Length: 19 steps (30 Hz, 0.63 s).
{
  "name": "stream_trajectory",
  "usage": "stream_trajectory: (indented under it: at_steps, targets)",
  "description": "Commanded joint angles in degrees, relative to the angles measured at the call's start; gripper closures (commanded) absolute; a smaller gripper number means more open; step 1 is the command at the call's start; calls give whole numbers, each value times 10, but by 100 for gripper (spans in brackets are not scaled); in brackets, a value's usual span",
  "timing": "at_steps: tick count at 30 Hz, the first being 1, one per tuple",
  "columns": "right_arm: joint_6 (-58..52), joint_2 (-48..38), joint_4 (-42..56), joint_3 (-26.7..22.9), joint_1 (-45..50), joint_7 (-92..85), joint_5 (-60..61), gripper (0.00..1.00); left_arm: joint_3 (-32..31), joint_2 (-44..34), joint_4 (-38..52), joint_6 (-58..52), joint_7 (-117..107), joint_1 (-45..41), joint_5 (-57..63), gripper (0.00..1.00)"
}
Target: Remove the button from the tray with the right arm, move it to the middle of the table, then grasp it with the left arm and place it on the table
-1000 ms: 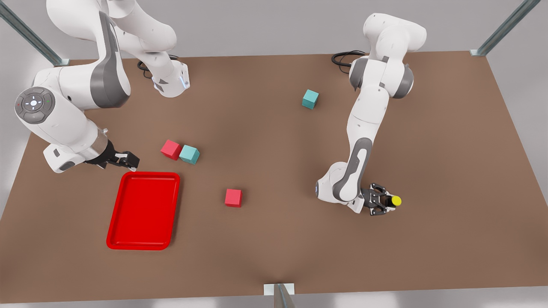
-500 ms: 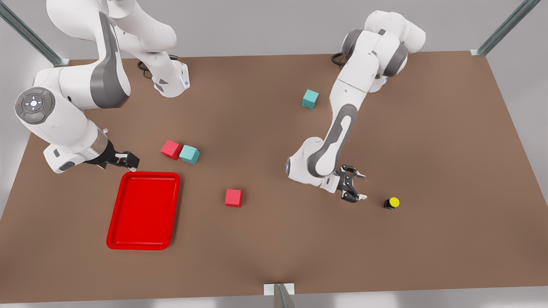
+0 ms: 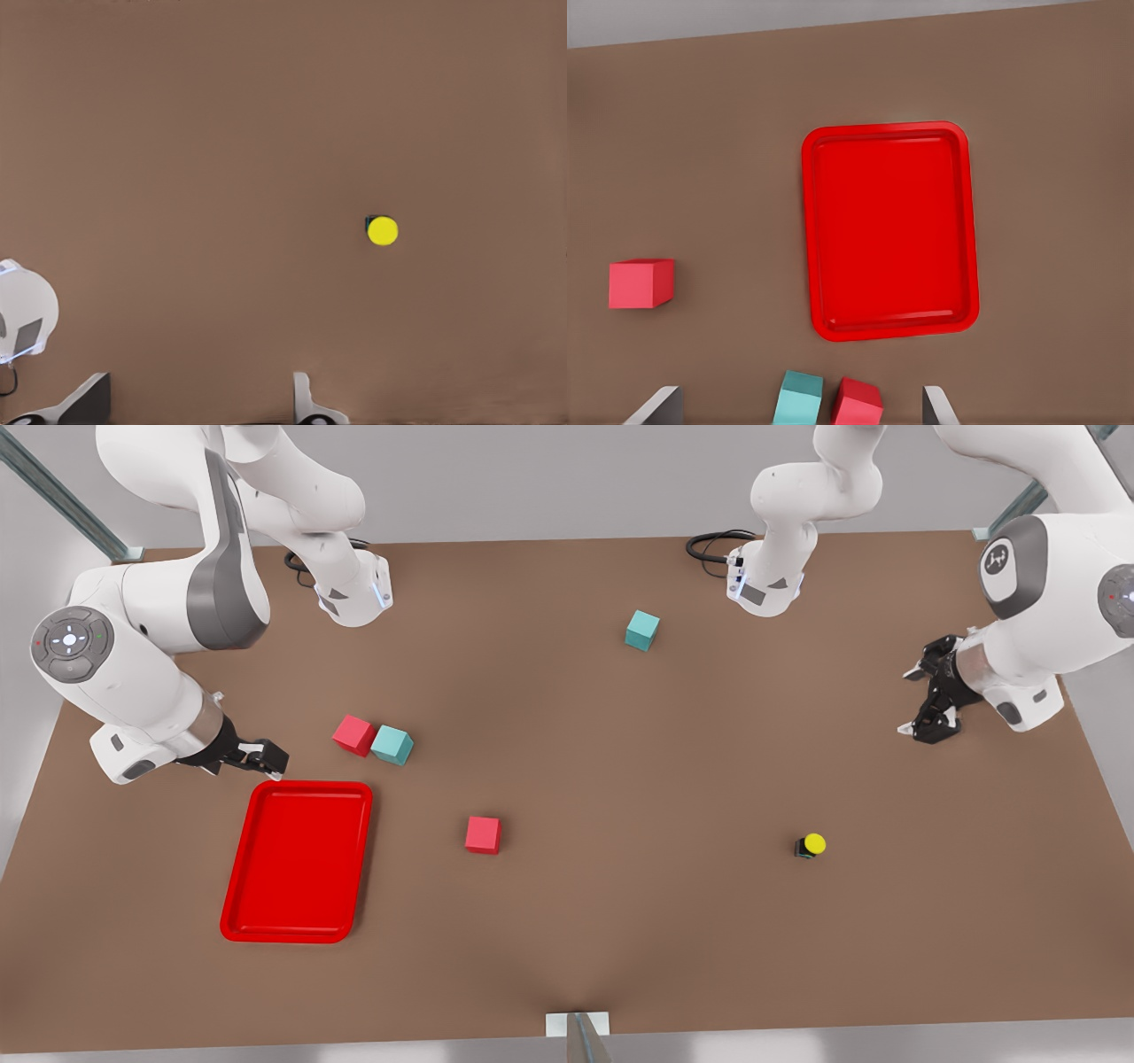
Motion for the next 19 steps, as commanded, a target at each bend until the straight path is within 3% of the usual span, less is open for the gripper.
stream_trajectory:
  at_steps: [1,8,11,19]
  targets:
    - [0,-1,0,0,0,0,1,0,-13,-7,-8,22,731,20,6,0]
    - [0,0,0,-1,0,-1,1,0,-26,7,-7,19,706,20,8,0]
    - [0,0,0,-1,0,-1,1,0,-35,91,71,19,706,20,17,0]
    - [0,1,0,0,0,-1,1,0,-36,91,66,6,702,20,17,0]
